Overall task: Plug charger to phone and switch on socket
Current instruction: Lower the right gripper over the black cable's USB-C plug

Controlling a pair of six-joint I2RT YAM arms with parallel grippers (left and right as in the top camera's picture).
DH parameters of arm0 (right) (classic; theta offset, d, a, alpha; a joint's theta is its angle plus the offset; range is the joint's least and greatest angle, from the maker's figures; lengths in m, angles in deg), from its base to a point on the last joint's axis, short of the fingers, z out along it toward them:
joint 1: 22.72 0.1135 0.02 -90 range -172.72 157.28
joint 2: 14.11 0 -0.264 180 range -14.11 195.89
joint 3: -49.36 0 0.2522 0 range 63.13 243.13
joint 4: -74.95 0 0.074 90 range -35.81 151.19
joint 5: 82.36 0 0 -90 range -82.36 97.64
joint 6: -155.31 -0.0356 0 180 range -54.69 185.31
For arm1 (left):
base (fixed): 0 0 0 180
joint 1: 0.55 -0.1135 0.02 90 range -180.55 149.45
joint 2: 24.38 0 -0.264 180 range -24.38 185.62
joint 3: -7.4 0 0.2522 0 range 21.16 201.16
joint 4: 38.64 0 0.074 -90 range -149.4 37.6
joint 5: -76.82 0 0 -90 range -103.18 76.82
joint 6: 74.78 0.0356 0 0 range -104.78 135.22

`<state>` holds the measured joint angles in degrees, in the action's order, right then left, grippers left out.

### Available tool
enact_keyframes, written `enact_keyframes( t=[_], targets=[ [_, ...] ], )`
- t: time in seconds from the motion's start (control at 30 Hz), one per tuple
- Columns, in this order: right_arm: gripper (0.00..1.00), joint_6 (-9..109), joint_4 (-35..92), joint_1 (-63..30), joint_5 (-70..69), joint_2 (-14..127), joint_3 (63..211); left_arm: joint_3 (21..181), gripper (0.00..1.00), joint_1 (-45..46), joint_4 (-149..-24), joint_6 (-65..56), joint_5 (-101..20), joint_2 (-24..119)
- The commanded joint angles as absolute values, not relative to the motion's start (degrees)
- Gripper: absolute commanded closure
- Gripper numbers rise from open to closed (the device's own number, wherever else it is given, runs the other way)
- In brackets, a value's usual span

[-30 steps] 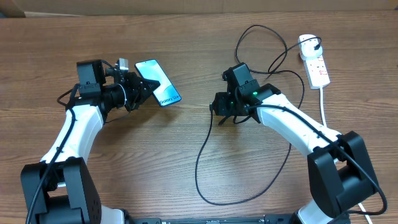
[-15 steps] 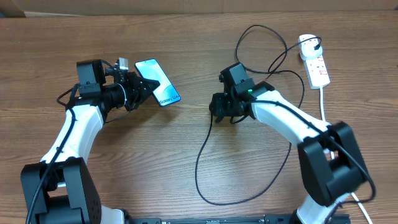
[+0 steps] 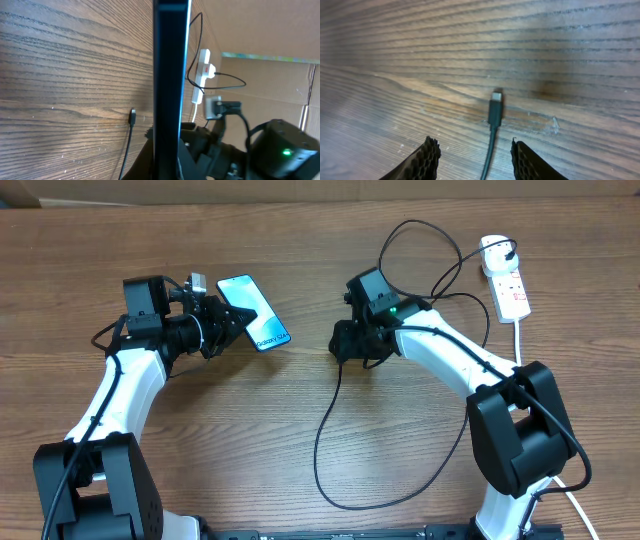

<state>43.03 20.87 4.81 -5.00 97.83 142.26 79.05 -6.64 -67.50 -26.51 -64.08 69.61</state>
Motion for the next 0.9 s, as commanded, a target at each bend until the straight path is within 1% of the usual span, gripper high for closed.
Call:
enact_keyframes(
  t=[0.0,0.1,0.37,0.5,0.6,0.73,0.87],
  targets=[
    [0.54,42.4,18.2,4.9,-5.3,100.2,147.2,79.4,0.96,-6.5,-66.9,-25.0,-65.3,69.4],
    [0.54,41.7,15.5,4.9,-5.3,102.2,148.8,79.4,0.96,-6.5,-66.9,-25.0,-65.3,69.4],
    [0.55,41.4,14.3,4.9,-5.3,104.5,148.8,79.4,0.96,-6.5,-66.9,-25.0,-65.7,69.4],
    [0.59,41.4,14.3,4.9,-5.3,104.6,148.7,79.4,0.96,-6.5,-67.0,-25.0,-65.7,69.4],
    [0.65,41.3,14.3,4.9,-5.3,104.6,148.7,79.4,0.96,-6.5,-67.0,-25.0,-65.7,69.4],
    [0.68,41.3,14.5,5.0,-4.5,104.6,148.7,79.4,0.96,-6.5,-67.0,-25.0,-65.8,69.4],
    [0.67,41.3,14.5,5.0,-2.1,104.6,148.7,79.4,0.96,-6.5,-67.0,-25.0,-67.1,69.4]
  ],
)
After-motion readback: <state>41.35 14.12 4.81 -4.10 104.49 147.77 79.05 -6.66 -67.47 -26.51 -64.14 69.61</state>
